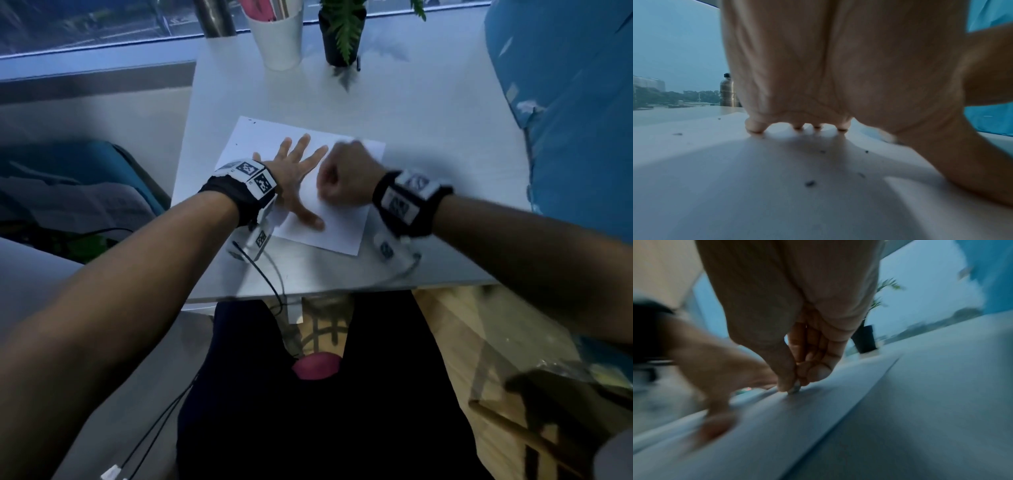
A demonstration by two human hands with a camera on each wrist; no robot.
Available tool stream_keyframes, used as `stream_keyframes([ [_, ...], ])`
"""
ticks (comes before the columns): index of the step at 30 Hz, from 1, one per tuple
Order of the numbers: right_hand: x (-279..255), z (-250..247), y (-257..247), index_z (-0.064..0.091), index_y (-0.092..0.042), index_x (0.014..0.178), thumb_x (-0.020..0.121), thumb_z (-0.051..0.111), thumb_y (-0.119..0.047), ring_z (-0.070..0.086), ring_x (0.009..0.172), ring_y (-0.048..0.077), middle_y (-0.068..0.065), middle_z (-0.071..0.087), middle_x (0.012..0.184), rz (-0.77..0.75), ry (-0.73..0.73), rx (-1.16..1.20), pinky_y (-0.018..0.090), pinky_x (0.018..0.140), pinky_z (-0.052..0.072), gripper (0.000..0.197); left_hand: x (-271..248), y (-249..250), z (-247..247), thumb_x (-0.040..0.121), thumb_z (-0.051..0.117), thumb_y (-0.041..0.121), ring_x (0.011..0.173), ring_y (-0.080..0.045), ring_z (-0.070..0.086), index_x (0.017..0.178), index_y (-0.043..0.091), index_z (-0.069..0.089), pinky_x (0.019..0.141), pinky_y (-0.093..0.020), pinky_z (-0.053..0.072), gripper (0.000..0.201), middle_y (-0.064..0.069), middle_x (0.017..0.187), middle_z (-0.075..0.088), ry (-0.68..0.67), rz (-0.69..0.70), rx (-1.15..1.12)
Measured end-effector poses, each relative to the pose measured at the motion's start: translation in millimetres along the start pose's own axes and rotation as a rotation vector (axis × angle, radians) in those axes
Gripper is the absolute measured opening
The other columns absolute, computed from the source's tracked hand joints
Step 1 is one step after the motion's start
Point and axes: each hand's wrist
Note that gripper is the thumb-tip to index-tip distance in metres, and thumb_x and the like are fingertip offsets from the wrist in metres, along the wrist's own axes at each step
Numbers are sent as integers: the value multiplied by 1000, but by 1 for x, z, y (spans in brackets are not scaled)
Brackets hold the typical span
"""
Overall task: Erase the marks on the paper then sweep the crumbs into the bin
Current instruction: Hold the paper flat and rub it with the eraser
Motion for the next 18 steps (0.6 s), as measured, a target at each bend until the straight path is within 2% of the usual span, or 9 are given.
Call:
stream_keyframes([
  [2, -10, -1, -1, 72, -6, 66, 73, 60, -17, 62, 62, 20, 4, 67, 66, -22, -125, 17, 24, 67, 47, 18, 0, -2, 0, 26, 66, 91, 147, -27, -23, 147, 45, -25, 107, -75, 4, 157, 7, 158, -31, 4, -2, 4],
  [5, 24, -24, 26, 70, 5, 68, 64, 42, -24, 64, 66, 37, 19, 70, 72, 65, 62, 10, 34, 73, 53, 41, -1, 1, 1, 32, 69, 88, 147, -27, -22, 148, 44, -23, 107, -76, 5, 154, 6, 159, -30, 10, -3, 15],
  [6, 28, -23, 27, 69, 5, 67, 62, 41, -24, 63, 66, 37, 20, 70, 72, 75, 72, 13, 35, 74, 52, 41, -2, 2, 0, 33, 68, 88, 147, -27, -22, 148, 44, -23, 107, -75, 5, 154, 6, 158, -30, 0, -5, 8],
  [8, 9, -12, 8, 66, 1, 61, 67, 47, -22, 56, 60, 30, 18, 64, 65, 10, -40, -23, 34, 71, 53, 30, -3, 1, 0, 32, 68, 88, 147, -27, -23, 147, 44, -24, 107, -75, 5, 154, 7, 158, -30, 4, -2, 5],
  [10, -9, -3, -5, 70, -3, 64, 72, 59, -18, 61, 62, 23, 11, 67, 66, -29, -150, -27, 30, 70, 53, 20, -2, -1, 1, 33, 70, 87, 147, -26, -24, 147, 45, -23, 107, -75, 4, 153, 7, 158, -31, 5, 4, 11],
  [11, -8, -7, -3, 71, -2, 66, 71, 60, -19, 65, 64, 24, 10, 69, 67, -3, -152, -17, 27, 67, 50, 21, -3, -2, 1, 34, 71, 87, 147, -26, -24, 147, 45, -23, 107, -75, 3, 153, 7, 158, -31, 2, 3, 7],
  [14, 29, -26, 27, 63, 4, 62, 59, 40, -25, 66, 70, 38, 18, 64, 63, 136, 43, 21, 23, 62, 37, 37, -3, 1, 1, 36, 72, 85, 147, -25, -24, 147, 45, -24, 108, -74, 3, 152, 7, 158, -31, -6, 1, 13],
  [16, 26, -21, 24, 68, 4, 65, 60, 39, -24, 66, 69, 38, 20, 68, 68, 73, 40, 31, 28, 63, 45, 40, -4, 1, 0, 33, 71, 86, 147, -25, -25, 147, 45, -24, 108, -74, 2, 154, 8, 158, -31, -12, 0, 5],
  [18, 7, -6, 9, 74, -2, 69, 70, 56, -19, 68, 67, 26, 12, 73, 71, -12, -66, 37, 30, 69, 54, 24, -2, -1, 0, 34, 72, 85, 146, -25, -26, 147, 45, -25, 108, -74, 1, 154, 7, 157, -32, -4, 4, 24],
])
Point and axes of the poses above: each hand's wrist, its own x-axis towards the middle knuckle, its own z-axis out of the palm, y = z × x
